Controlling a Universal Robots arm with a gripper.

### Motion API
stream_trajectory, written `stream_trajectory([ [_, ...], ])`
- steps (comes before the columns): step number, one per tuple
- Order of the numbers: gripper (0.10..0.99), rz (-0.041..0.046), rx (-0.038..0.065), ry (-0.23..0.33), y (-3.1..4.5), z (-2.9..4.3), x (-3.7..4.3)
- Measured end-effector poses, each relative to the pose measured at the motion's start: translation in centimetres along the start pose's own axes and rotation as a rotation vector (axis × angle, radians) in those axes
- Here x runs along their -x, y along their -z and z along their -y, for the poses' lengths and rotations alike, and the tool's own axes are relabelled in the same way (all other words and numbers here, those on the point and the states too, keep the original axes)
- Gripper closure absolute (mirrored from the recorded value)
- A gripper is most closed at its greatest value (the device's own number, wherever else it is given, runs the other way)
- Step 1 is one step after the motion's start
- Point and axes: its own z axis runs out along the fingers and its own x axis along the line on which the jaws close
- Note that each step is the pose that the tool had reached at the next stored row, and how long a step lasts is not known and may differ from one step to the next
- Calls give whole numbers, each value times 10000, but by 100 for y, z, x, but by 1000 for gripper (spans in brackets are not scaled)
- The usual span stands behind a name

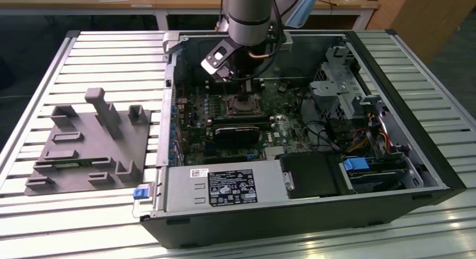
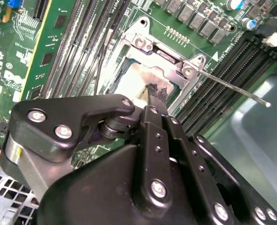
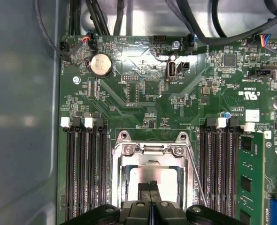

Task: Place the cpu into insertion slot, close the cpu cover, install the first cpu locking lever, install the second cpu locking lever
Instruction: 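Install the first cpu locking lever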

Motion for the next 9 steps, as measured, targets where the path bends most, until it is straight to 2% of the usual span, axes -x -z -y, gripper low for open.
stream_trajectory([
  [4, 980, 0, 0, -1, 101, -2, -2],
  [9, 980, 2, 0, -2, 283, -6, -4],
])
